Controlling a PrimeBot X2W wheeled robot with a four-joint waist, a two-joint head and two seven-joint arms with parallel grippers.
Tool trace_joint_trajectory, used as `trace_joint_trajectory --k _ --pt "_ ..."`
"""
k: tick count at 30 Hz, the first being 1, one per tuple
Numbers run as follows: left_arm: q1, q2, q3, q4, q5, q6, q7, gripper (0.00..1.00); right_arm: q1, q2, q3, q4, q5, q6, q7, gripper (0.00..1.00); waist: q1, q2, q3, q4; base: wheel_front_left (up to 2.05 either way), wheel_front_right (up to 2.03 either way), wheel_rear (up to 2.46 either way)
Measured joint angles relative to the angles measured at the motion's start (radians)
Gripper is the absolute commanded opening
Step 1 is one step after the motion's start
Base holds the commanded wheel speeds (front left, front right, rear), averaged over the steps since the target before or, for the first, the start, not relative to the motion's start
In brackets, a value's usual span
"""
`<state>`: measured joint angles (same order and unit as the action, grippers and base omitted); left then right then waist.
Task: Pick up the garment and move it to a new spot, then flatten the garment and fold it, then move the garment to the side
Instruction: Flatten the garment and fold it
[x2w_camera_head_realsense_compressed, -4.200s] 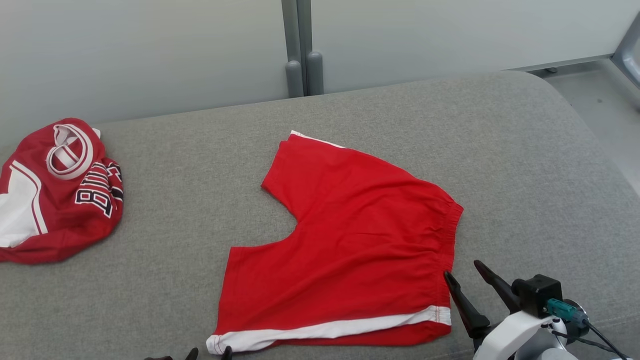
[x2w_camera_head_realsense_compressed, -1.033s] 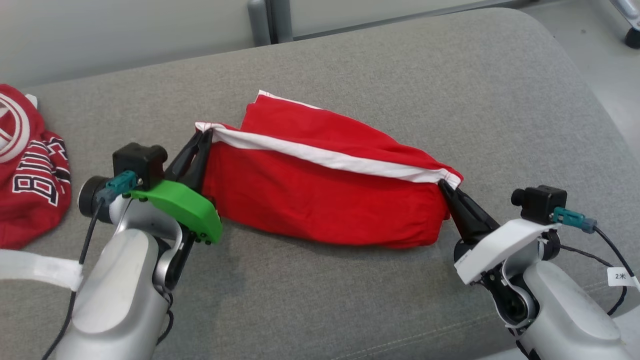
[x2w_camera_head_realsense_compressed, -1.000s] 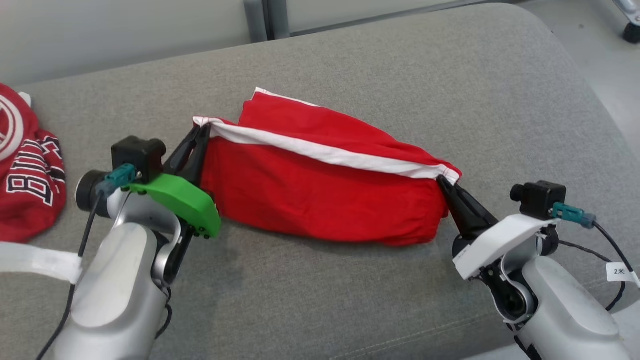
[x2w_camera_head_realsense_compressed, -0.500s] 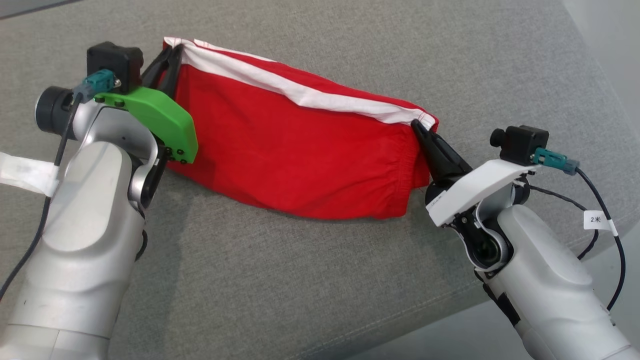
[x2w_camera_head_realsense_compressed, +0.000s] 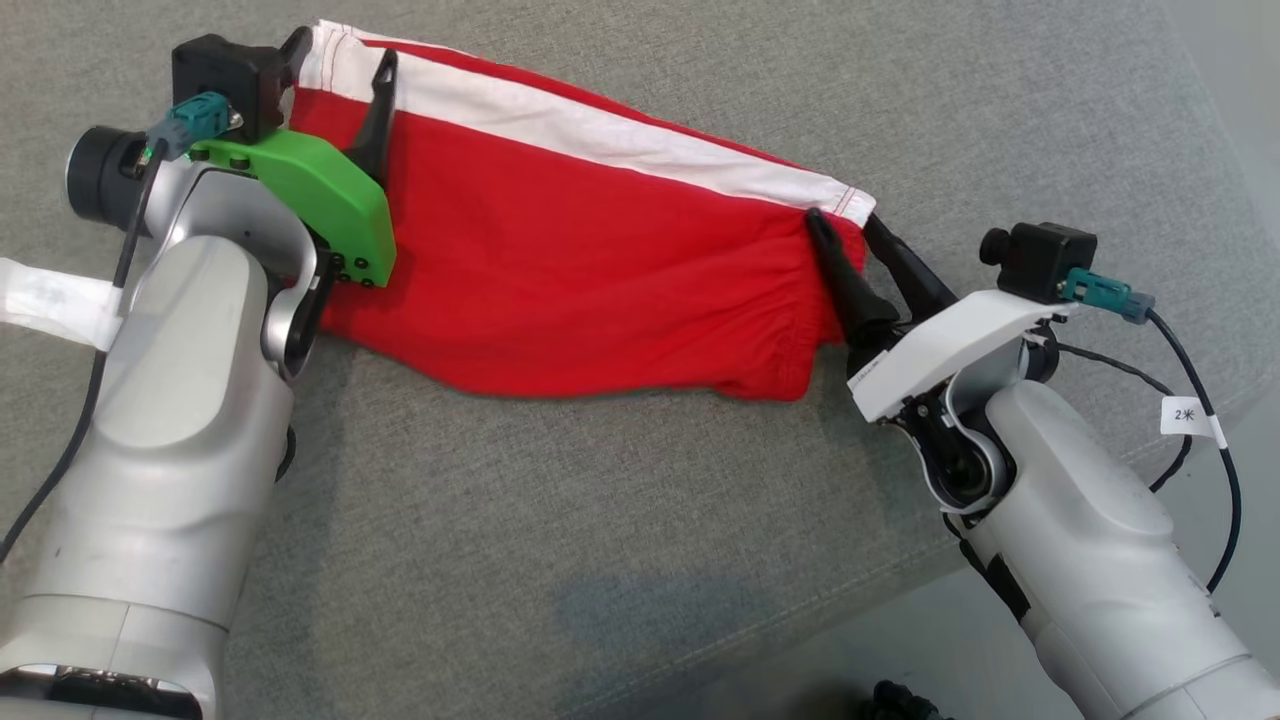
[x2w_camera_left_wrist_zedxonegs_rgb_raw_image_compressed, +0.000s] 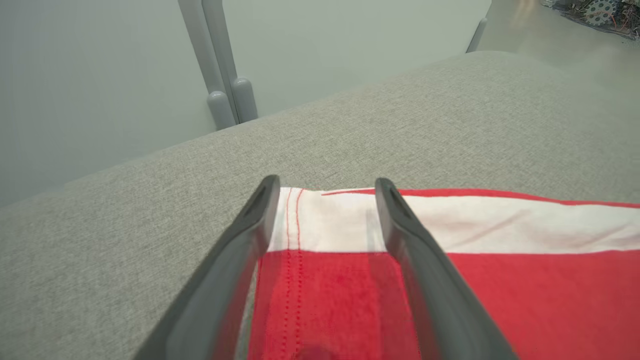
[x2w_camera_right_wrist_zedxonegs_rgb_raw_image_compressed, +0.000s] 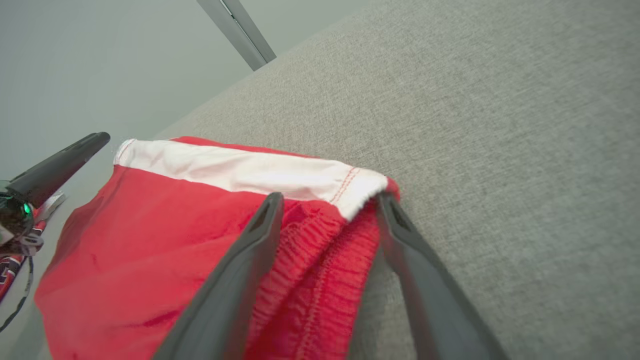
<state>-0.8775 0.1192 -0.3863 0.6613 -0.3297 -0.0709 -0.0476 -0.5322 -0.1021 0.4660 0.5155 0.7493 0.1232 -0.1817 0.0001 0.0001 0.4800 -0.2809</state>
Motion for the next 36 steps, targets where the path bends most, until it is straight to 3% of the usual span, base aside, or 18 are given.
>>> trace_joint_trajectory --k 11,20,27,29,30,31,33,34,36 --pt "-0.018 -0.013 -0.015 0.094 0.0 -0.017 -0.049 1.0 0.009 -0.039 0.001 0.049 -0.001 0.0 -0.029 1.0 0.0 0.0 -0.044 0.02 0.0 0.0 0.0" --pt "0.029 0.002 -0.028 0.235 -0.014 -0.026 0.048 1.0 0.059 -0.054 -0.009 0.062 0.001 0.0 -0.039 1.0 -0.0001 0.0 -0.104 0.034 0.0 0.0 0.0" --pt "0.029 0.014 -0.005 0.28 -0.045 -0.031 0.106 1.0 0.06 -0.052 0.0 0.039 0.004 0.0 -0.047 1.0 -0.0001 0.0 -0.112 0.008 0.0 0.0 0.0" --pt "0.029 -0.003 -0.006 0.291 -0.066 -0.036 0.122 0.6 0.06 -0.053 -0.002 0.035 0.01 0.0 -0.048 1.0 -0.0001 0.0 -0.11 0.0 0.0 0.0 0.0" --pt "0.027 -0.01 -0.009 0.294 -0.071 -0.036 0.127 0.47 0.061 -0.055 -0.005 0.034 0.01 0.0 -0.048 1.0 -0.0001 0.0 -0.11 -0.003 0.0 0.0 0.0" --pt "0.025 -0.012 -0.012 0.295 -0.071 -0.036 0.129 0.43 0.062 -0.058 -0.007 0.034 0.01 0.0 -0.051 1.0 -0.0001 0.0 -0.109 -0.005 0.0 0.0 0.0" --pt "0.021 -0.015 -0.016 0.298 -0.072 -0.042 0.14 0.22 0.066 -0.063 -0.009 0.034 0.01 0.0 -0.055 1.0 -0.0001 0.0 -0.11 -0.007 0.0 0.0 0.0" --pt "0.02 -0.015 -0.017 0.3 -0.072 -0.044 0.145 0.0 0.067 -0.064 -0.009 0.034 0.01 0.0 -0.056 1.0 -0.0001 0.0 -0.111 -0.007 0.0 0.0 0.0" --pt "0.017 -0.015 -0.022 0.301 -0.072 -0.045 0.146 0.0 0.069 -0.064 -0.01 0.033 0.01 0.0 -0.057 1.0 -0.0001 0.0 -0.113 -0.008 0.0 0.0 0.0"
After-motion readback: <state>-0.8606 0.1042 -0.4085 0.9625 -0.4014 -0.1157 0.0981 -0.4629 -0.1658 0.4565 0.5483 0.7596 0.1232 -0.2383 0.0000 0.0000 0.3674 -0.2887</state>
